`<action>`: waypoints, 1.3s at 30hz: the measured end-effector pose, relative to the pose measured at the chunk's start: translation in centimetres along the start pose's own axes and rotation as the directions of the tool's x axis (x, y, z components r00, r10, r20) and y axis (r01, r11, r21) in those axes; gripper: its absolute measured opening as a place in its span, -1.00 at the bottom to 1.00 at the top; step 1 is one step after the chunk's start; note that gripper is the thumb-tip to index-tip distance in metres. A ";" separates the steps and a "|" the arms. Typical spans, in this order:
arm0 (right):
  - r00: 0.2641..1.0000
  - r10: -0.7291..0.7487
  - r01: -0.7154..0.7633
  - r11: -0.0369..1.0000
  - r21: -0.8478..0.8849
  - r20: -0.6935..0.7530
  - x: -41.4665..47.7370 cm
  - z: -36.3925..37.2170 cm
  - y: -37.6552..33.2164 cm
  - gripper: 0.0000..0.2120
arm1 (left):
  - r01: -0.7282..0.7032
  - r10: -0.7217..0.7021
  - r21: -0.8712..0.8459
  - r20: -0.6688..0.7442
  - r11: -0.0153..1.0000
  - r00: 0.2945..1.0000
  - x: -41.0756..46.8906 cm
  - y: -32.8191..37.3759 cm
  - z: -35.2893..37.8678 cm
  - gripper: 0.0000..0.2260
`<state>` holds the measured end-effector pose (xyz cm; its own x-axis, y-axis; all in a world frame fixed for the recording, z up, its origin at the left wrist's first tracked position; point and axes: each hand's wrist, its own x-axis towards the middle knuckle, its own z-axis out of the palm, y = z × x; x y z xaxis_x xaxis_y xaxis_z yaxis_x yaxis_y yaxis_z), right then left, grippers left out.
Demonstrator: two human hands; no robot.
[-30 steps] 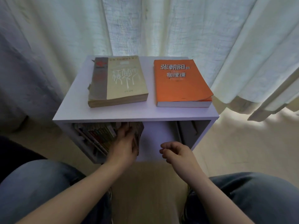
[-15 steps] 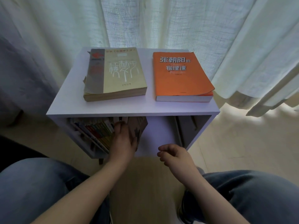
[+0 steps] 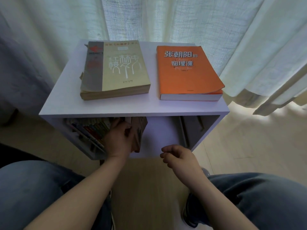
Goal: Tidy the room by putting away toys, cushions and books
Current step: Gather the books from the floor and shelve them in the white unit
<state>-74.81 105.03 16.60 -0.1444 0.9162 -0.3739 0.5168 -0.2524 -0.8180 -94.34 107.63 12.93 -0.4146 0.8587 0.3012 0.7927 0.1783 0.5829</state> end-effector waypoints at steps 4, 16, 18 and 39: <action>1.000 -0.016 0.016 1.000 0.005 -0.007 0.2 0.0 -0.2 -0.83 | 0.013 -0.015 -0.111 -0.019 0.994 1.000 -1.4 -0.8 -0.4 -0.98; 1.000 0.001 -0.001 1.000 0.031 -0.004 -0.4 -0.1 0.6 -0.81 | 0.441 -0.383 -0.315 0.230 0.841 0.895 -3.6 -0.3 1.8 -0.61; 1.000 0.004 -0.004 0.999 0.040 -0.004 -0.4 -0.2 0.8 -0.81 | 0.499 -0.421 -0.304 0.288 0.811 0.860 -3.7 -0.8 2.6 -0.67; 0.995 0.085 -0.096 0.936 0.339 0.046 -1.5 -2.9 0.2 -0.18 | 0.297 -0.059 -0.621 0.374 0.725 0.926 -5.9 7.9 -9.3 -0.86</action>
<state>-72.03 104.49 18.25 -0.1391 0.8760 -0.4618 0.2119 -0.4292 -0.8780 -89.78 99.54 22.78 -0.2632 0.9640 -0.0378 0.1737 0.0859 0.9810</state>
